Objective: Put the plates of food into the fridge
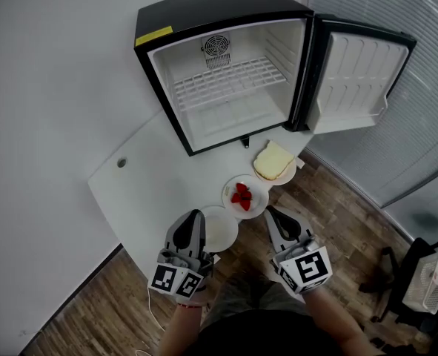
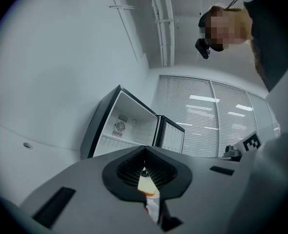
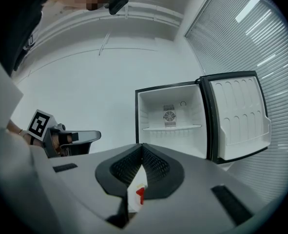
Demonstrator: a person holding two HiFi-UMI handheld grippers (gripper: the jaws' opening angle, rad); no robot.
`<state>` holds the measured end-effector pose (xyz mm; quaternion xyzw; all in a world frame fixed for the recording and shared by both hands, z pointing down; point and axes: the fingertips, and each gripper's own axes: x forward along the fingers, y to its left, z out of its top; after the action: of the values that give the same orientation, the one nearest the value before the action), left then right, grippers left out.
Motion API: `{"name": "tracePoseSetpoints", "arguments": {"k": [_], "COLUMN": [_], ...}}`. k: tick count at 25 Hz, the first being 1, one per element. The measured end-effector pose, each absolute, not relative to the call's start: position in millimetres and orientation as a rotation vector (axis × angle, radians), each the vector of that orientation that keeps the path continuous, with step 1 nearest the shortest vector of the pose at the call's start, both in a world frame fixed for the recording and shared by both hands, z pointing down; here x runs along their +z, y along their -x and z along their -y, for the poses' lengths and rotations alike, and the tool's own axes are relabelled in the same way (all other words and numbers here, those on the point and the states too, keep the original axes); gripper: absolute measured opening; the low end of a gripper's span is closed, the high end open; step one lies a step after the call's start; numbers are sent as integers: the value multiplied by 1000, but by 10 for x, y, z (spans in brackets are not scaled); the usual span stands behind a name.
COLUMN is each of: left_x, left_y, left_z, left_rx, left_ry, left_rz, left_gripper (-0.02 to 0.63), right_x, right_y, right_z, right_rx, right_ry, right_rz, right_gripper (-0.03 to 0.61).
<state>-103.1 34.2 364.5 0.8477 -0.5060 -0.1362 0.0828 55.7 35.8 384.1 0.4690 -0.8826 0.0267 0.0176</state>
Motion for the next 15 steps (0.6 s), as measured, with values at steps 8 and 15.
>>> {"name": "tracePoseSetpoints", "arguments": {"k": [8, 15], "left_x": [3679, 3798], "left_y": [1027, 808], "left_z": [0, 307], "left_rx": [-418, -419], "left_ry": [-2577, -2556], "left_rz": [1446, 1420], "left_gripper": [8, 8], "right_x": [3959, 4384], "right_y": [-613, -1027], "right_z": [-86, 196], "right_rx": [89, 270], "right_ry": [-1574, -1686], "right_rz": [2656, 2506], "right_gripper": [5, 6]}}
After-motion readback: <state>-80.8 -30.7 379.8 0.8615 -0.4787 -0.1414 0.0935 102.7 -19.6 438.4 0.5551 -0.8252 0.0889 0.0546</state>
